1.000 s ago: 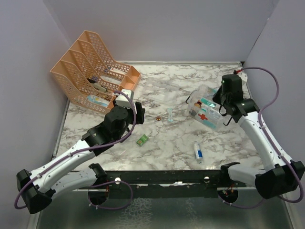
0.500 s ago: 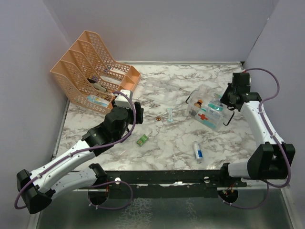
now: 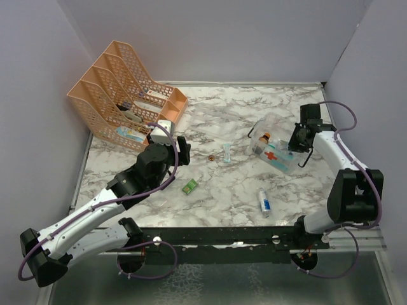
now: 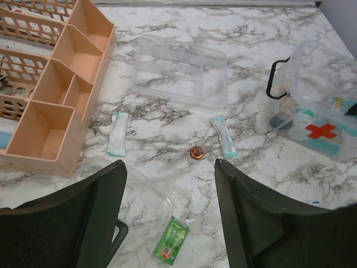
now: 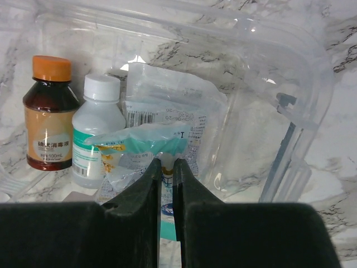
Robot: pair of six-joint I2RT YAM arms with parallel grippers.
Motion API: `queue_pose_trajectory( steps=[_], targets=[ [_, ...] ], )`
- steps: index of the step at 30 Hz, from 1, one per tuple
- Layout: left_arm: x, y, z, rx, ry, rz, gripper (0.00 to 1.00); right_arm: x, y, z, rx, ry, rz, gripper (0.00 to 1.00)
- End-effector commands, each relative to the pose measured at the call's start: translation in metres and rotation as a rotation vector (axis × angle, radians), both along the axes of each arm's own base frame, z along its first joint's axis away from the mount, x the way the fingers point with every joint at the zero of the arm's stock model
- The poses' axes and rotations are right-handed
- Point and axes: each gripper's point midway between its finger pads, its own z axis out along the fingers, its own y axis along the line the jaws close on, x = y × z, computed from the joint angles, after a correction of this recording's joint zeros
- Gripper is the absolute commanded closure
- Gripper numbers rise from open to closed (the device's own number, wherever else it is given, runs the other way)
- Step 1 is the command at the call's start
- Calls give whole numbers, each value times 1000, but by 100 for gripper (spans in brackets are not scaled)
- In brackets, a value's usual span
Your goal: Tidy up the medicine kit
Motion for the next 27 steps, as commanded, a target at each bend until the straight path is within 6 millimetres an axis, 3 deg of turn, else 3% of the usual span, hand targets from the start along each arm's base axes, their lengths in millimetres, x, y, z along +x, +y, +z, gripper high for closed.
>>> queue_pose_trajectory(
  steps=[1,16,19,23,27],
  targets=[
    [2,7,3,-15,-16,35,32,3,2,-13,12,16,2,97],
    [2,7,3,-15,-18,34,32,-2,11,-39,-2,87,17,90],
    [2,7,4,-15,-19,35,32,-5,9,-36,-10,92,-3,85],
    [2,8,6,-24,-26,36,32,-5,12,-23,0,54,-10,66],
    [2,9,8,-32,-35,42,31,0,11,-1,-6,3,-17,61]
  ],
)
